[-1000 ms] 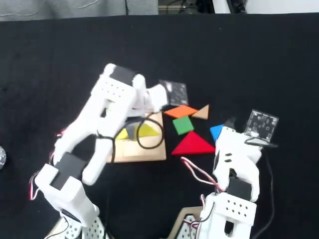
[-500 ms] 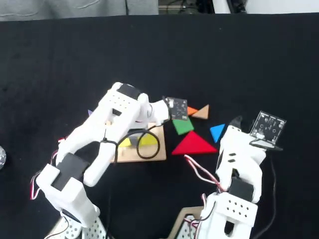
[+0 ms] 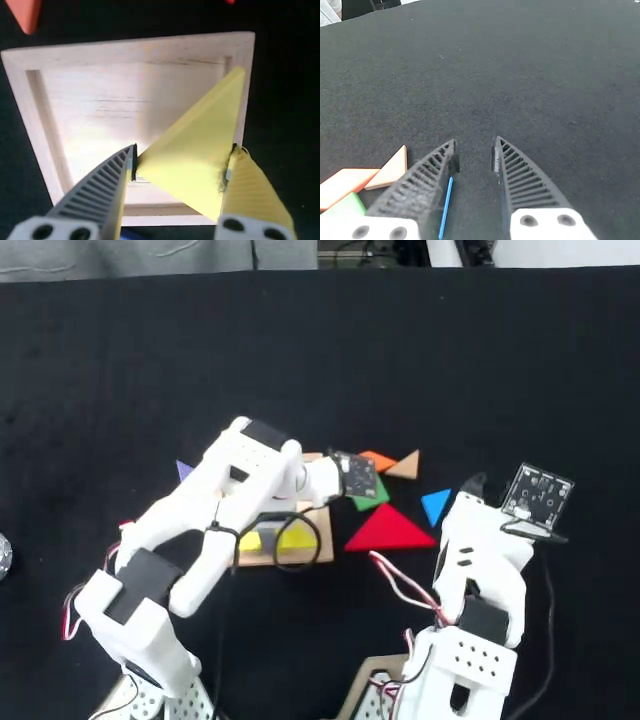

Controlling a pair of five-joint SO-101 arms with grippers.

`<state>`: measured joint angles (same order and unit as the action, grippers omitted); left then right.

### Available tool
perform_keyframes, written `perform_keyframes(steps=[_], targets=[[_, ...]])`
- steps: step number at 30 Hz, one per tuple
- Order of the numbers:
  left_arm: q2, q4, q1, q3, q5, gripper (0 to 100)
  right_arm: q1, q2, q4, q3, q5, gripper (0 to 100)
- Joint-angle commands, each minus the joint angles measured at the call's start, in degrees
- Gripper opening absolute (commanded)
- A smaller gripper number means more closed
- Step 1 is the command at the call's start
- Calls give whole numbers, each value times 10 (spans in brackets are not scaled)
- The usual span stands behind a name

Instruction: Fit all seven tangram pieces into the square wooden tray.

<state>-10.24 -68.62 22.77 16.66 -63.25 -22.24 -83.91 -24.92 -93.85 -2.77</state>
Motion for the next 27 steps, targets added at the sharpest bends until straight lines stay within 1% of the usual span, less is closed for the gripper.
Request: perform_keyframes(steps=[1, 3, 9, 11, 18, 21, 24, 27], targets=[[21, 1, 1, -8, 5, 280, -4, -9, 13, 11, -3, 120], [21, 1, 1, -9, 4, 321, -4, -9, 13, 11, -3, 120], [21, 3, 3, -10, 4, 305, -4, -9, 13, 11, -3, 120], [22, 19, 0, -10, 5, 305, -4, -9, 13, 11, -3, 120], [21, 55, -57, -11, 4, 305, -4, -9, 13, 11, -3, 120], [21, 58, -55, 15, 4, 305, -4, -10, 13, 11, -3, 120], [29, 45, -41, 16, 8, 305, -4, -10, 13, 11, -2, 120], [52, -1, -32, -17, 8, 302, -4, -10, 13, 11, -2, 120]])
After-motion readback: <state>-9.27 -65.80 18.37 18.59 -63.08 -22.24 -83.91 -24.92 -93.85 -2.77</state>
